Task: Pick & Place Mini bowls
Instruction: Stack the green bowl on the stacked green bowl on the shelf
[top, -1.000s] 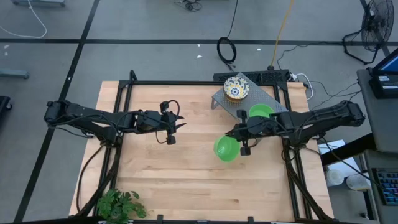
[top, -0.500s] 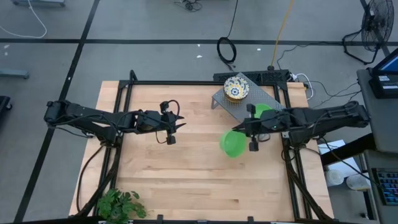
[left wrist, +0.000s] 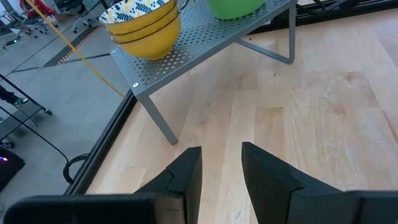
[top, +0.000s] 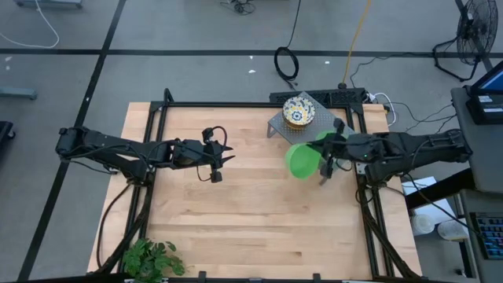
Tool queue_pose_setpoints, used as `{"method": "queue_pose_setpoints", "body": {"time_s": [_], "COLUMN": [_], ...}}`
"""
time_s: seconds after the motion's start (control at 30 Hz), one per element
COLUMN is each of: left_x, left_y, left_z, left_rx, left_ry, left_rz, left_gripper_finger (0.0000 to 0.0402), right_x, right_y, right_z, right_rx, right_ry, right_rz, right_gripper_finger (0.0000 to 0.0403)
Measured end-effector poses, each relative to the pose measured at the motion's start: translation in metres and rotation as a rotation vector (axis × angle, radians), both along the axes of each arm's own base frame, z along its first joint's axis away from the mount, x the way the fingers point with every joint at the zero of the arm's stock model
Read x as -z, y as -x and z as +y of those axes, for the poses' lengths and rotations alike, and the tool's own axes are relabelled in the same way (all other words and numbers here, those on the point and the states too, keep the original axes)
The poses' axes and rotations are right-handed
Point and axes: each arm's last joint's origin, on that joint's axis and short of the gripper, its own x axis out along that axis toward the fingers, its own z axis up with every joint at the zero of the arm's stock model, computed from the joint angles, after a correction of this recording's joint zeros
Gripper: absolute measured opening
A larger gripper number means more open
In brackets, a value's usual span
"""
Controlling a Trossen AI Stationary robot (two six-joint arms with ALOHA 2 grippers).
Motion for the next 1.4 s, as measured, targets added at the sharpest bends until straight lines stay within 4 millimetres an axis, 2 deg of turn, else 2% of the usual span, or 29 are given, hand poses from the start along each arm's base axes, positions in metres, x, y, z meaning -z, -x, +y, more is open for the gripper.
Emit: {"method": "queue_pose_setpoints", "body": {"time_s": [0.33, 0.5, 0.63, 0.73, 0.83, 1.07, 1.2, 1.4], "left_x": [-0.001, -0.001, -0.001, -0.002, -0.003, -0.002, -0.002, -0.002], "left_y": [0.000, 0.000, -0.001, -0.001, -0.001, -0.001, -0.001, -0.001], "left_z": [0.000, 0.000, 0.000, 0.000, 0.000, 0.000, 0.000, 0.000], "left_rx": [0.000, 0.000, 0.000, 0.000, 0.003, 0.003, 0.002, 0.002], "left_ry": [0.000, 0.000, 0.000, 0.000, -0.005, -0.005, -0.005, -0.004], "left_rz": [-0.011, -0.012, -0.015, -0.026, -0.026, -0.025, -0.025, -0.025], "left_gripper_finger": [0.0118, 0.0118, 0.0118, 0.0118, 0.0118, 0.0118, 0.0118, 0.0118], "right_x": [-0.017, -0.025, -0.046, -0.065, -0.077, -0.083, -0.084, -0.073], "right_y": [0.013, 0.023, 0.033, 0.039, 0.043, 0.044, 0.040, 0.038], "right_z": [-0.009, -0.017, -0.030, -0.040, -0.049, -0.071, -0.082, -0.095], "right_rx": [0.269, 0.351, 0.436, 0.416, 0.401, 0.530, 0.450, 0.382], "right_ry": [0.117, 0.132, 0.135, 0.088, 0.023, -0.080, -0.225, -0.382], "right_rz": [-0.146, -0.178, -0.232, -0.243, -0.203, 0.031, 0.106, 0.215], "right_gripper_finger": [0.0002, 0.0001, 0.0001, 0.0001, 0.0001, 0.0001, 0.0000, 0.0000]}}
